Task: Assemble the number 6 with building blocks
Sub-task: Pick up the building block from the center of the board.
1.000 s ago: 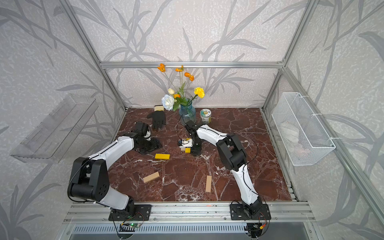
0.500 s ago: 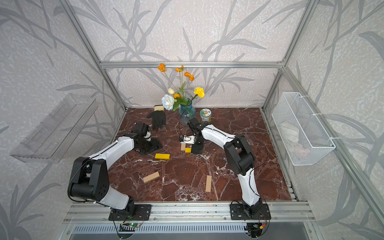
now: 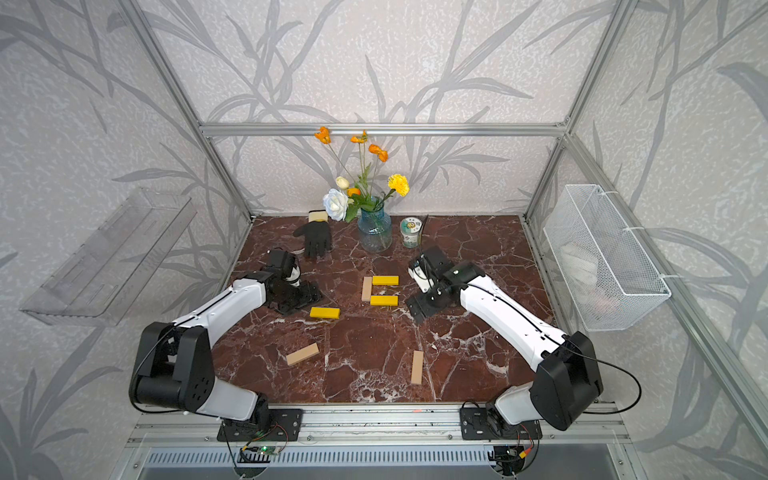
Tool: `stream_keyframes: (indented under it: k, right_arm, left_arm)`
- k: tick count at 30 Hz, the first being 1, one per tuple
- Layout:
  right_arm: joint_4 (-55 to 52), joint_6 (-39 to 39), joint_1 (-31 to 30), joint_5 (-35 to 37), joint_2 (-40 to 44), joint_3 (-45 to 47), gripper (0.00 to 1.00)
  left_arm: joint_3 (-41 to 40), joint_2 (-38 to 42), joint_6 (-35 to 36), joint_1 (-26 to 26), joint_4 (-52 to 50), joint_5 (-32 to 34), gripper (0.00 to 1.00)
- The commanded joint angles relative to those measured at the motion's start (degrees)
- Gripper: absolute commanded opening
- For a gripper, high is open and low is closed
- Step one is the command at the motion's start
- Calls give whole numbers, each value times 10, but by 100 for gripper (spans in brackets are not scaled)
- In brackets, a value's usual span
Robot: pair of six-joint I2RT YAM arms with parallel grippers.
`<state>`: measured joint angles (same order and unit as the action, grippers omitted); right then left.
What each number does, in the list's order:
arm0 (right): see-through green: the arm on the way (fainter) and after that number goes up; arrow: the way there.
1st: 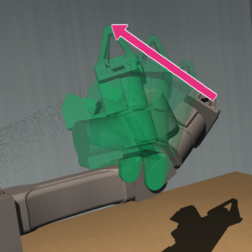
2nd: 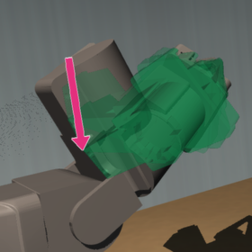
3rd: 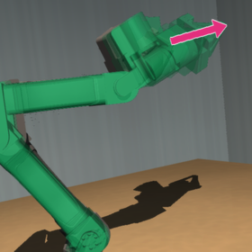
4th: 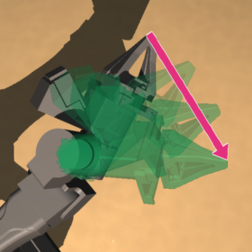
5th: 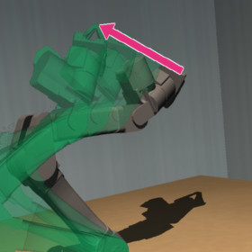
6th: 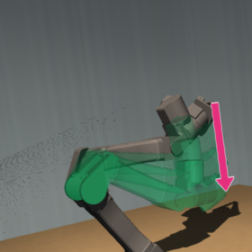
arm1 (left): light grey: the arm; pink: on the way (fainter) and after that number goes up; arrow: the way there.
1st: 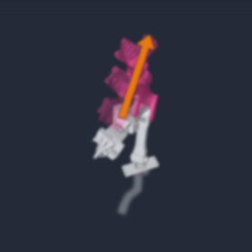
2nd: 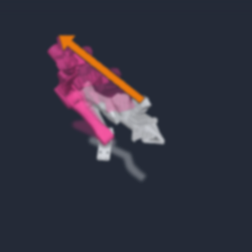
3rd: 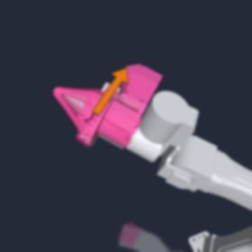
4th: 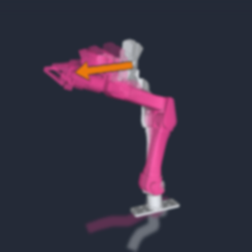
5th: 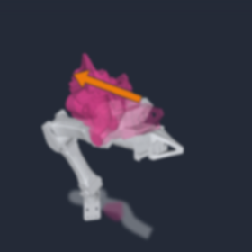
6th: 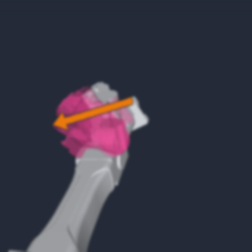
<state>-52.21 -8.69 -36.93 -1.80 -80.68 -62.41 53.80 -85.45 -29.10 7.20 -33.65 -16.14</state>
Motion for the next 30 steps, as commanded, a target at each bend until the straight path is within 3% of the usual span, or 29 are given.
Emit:
stream_keyframes:
  k: [1, 6, 9, 11, 25, 30]
  right_arm:
    - [-45, -176, -59, -5, 38, 66, 97]
    - [-6, -311, -98, -11, 48, 152, 84]
    - [29, -363, -110, -17, 51, 195, 70]
    - [51, -381, -113, -21, 50, 209, 65]
    - [73, -428, -148, -6, -63, 124, 68]
    - [68, -458, -162, -11, -115, 101, 60]
  left_arm:
    - [-16, 18, -19, 7, 8, 5, 82]
    - [-24, 27, -45, 22, -4, 23, 82]
    - [-32, 42, -71, 30, -4, 33, 82]
    - [-32, 45, -87, 32, -4, 35, 82]
    - [-48, 57, -81, 40, -7, 20, 82]
    - [-80, 64, -88, 39, 11, 7, 82]
